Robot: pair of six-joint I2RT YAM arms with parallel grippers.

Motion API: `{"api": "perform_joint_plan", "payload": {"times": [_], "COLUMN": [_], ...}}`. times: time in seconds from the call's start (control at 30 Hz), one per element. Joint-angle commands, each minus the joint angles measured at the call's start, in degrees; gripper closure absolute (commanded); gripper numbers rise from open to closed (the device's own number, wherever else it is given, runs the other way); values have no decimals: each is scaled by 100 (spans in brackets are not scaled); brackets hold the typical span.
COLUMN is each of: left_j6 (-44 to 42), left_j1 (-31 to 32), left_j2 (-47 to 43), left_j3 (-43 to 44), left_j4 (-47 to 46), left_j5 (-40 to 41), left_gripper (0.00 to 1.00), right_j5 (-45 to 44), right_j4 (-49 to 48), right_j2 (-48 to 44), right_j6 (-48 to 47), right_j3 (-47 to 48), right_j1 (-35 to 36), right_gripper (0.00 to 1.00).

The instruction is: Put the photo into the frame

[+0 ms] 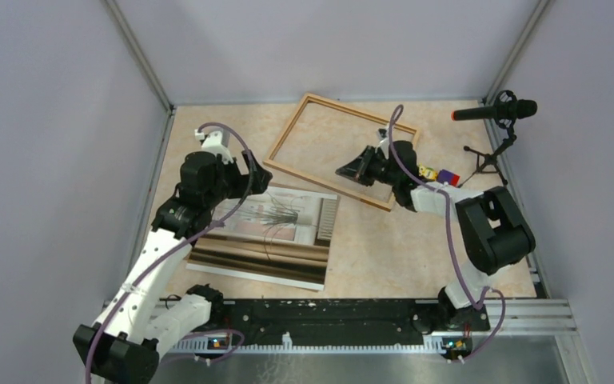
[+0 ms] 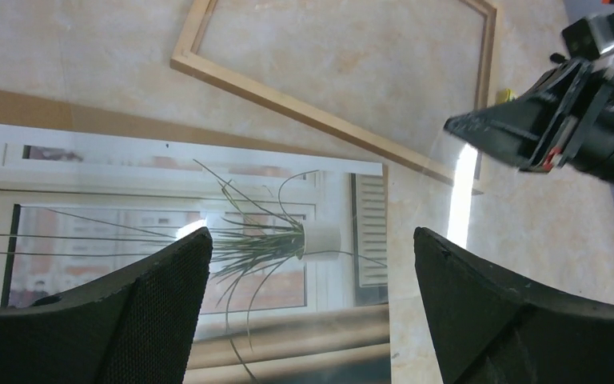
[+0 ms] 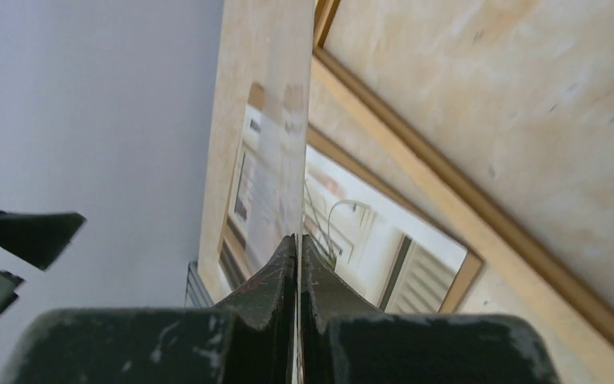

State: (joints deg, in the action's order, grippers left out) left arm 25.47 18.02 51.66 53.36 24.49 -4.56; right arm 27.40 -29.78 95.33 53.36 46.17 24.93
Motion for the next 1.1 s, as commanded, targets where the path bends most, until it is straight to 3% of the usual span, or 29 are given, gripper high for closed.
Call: {"api": "perform_joint_plan", "payload": {"times": [0.0,0.37,0.57,0.8,1.07], "left_j6": [-72,-289,-661,-598,-230], "left_j1": [17,41,165,167,160], "left_j2": [327,1958,2732,2951,3024], "left_j3": [342,1156,1629,1628,1496], "left_j4": [-52,-385,-500,-469,-335], "left_j5": [-342,-738,-167,390,1625], "left_gripper": [1,1,1,1,1], "right_j5": [107,-176,-318,-648,-1246], "right_j4": [441,762,478,399,307], "right_j2": [143,1208,1524,1779,1894], "right_j6": [-318,56,353,255,366], "right_j3": [769,2050,2227,2465,2505], "right_j1": [-474,-1296,-1513,-1658,-1711], "right_gripper": [100,100,100,100,100]}}
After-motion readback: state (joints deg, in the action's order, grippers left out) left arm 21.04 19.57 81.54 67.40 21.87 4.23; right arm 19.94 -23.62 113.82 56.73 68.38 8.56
